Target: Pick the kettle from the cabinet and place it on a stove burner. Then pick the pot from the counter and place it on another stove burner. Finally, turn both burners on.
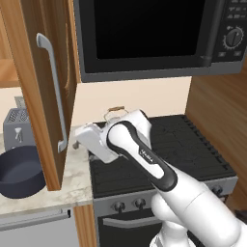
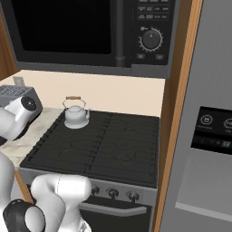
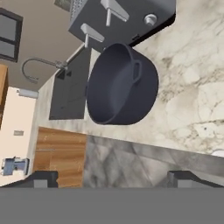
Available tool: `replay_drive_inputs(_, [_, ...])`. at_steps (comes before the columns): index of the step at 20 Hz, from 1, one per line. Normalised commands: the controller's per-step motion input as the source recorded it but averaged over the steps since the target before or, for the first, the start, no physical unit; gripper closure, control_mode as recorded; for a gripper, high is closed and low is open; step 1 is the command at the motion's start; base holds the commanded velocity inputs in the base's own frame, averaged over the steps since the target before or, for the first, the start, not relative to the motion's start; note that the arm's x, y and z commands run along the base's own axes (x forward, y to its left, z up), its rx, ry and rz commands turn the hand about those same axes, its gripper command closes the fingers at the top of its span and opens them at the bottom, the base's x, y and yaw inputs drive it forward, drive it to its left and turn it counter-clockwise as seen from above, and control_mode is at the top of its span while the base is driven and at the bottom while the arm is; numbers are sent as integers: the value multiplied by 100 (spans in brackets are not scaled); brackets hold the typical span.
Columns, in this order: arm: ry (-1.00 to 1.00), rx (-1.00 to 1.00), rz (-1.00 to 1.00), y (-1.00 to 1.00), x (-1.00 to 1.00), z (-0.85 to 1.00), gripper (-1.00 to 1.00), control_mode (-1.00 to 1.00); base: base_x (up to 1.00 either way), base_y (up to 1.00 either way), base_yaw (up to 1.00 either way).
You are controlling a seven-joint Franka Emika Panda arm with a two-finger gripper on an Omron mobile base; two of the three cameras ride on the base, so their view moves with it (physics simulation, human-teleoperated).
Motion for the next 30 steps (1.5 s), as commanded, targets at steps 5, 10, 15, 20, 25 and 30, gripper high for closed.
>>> replay_drive_inputs(5, [0, -6, 0, 29, 0, -11, -100, -100, 0, 0, 0])
replay_drive_inputs(10, [0, -6, 0, 30, 0, -11, -100, -100, 0, 0, 0])
replay_drive_inputs(15, [0, -5, 0, 25, 0, -11, -100, -100, 0, 0, 0])
replay_drive_inputs(20, [0, -4, 0, 20, 1, -11, -100, -100, 0, 0, 0])
replay_drive_inputs(25, [1, -2, 0, 17, 2, -13, -100, -100, 0, 0, 0])
replay_drive_inputs(30, [1, -1, 0, 14, 6, -11, -100, -100, 0, 0, 0])
